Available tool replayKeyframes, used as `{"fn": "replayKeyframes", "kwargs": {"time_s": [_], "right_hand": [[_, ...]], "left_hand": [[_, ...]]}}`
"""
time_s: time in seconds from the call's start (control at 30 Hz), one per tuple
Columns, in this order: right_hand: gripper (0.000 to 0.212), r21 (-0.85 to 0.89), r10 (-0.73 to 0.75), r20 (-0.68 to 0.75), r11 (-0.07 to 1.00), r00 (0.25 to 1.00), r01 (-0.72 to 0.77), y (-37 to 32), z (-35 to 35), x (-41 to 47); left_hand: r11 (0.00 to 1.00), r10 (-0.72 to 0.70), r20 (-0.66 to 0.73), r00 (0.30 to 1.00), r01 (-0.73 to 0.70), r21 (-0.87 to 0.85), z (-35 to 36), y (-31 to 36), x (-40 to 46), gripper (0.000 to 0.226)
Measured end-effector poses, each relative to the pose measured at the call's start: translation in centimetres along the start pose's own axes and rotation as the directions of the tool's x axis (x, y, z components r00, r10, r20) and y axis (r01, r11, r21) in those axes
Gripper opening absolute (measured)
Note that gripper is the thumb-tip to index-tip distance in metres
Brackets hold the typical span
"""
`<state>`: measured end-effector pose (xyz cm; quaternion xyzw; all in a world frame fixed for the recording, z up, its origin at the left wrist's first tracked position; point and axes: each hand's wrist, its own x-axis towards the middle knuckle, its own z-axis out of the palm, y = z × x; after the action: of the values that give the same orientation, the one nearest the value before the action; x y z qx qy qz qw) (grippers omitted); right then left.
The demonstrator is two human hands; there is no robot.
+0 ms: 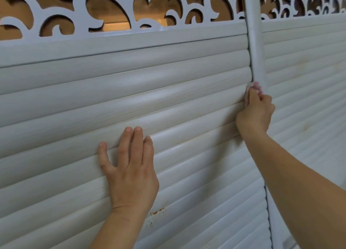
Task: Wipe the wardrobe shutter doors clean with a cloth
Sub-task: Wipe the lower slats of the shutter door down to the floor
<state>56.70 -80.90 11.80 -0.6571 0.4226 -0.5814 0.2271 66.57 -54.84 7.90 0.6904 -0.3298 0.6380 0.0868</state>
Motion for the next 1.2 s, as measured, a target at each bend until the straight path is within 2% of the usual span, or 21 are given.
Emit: {"fn": "replayKeyframes", "kwargs": {"time_s": [0.1, 0.33, 0.4, 0.5, 0.67, 0.73, 0.83, 0.9, 0.97, 1.07, 1.13, 1.2], "right_hand": [[0.060, 0.022, 0.035, 0.009, 0.999, 0.999, -0.035, 0.3, 0.6, -2.4], [0.063, -0.026, -0.225, -0.065, 0.974, 0.972, 0.224, -1.0, 1.6, -6.8], [0.056, 0.000, -0.329, -0.087, 0.944, 0.940, 0.330, -1.9, 1.6, -8.7], [0.058, 0.001, -0.475, -0.039, 0.880, 0.879, 0.476, -3.7, 2.0, -12.0], [0.041, -0.048, -0.664, -0.016, 0.748, 0.748, 0.662, -4.6, 2.0, -12.8], [0.042, -0.087, -0.650, 0.000, 0.757, 0.760, 0.648, -3.0, 1.3, -10.9], [0.058, -0.051, -0.403, 0.025, 0.914, 0.915, 0.404, -1.1, 0.0, -7.9], [0.067, -0.054, -0.284, 0.053, 0.956, 0.957, 0.287, -1.0, -0.1, -7.4], [0.064, -0.029, -0.274, 0.033, 0.961, 0.961, 0.275, -2.0, 0.4, -8.0], [0.055, 0.054, -0.350, -0.039, 0.934, 0.936, 0.352, -3.6, 1.2, -10.7], [0.062, 0.097, -0.402, -0.014, 0.911, 0.915, 0.402, -4.6, 1.6, -12.8], [0.055, 0.090, -0.458, -0.005, 0.885, 0.889, 0.456, -5.9, 2.0, -14.6]], "left_hand": [[1.000, 0.003, 0.013, 1.000, -0.003, 0.000, -0.1, -0.1, 0.0, 0.046], [0.999, -0.028, 0.021, 0.999, 0.029, -0.027, -0.1, 0.2, 0.1, 0.046], [0.998, -0.041, 0.024, 0.999, 0.042, -0.038, -0.2, 0.3, 0.1, 0.045], [0.998, -0.039, 0.027, 0.999, 0.040, -0.041, -0.3, 0.3, 0.1, 0.045], [0.999, -0.024, 0.076, 0.997, 0.027, -0.036, -0.7, -0.1, 0.3, 0.047], [0.999, -0.007, 0.083, 0.997, 0.010, -0.036, -0.9, -0.4, 0.3, 0.046], [0.999, 0.014, 0.081, 0.997, -0.012, -0.033, -0.8, -0.7, 0.2, 0.046], [0.999, 0.019, 0.080, 0.997, -0.016, -0.038, -0.8, -0.7, 0.1, 0.046], [0.999, 0.008, 0.090, 0.996, -0.004, -0.050, -0.8, -0.7, 0.1, 0.047], [0.994, 0.002, 0.094, 0.996, 0.008, -0.110, -1.0, -0.9, 0.1, 0.049], [0.984, 0.008, 0.088, 0.996, 0.008, -0.176, -1.1, -1.2, 0.0, 0.050], [0.967, 0.000, 0.082, 0.997, 0.021, -0.255, -1.2, -1.6, -0.1, 0.050]]}}
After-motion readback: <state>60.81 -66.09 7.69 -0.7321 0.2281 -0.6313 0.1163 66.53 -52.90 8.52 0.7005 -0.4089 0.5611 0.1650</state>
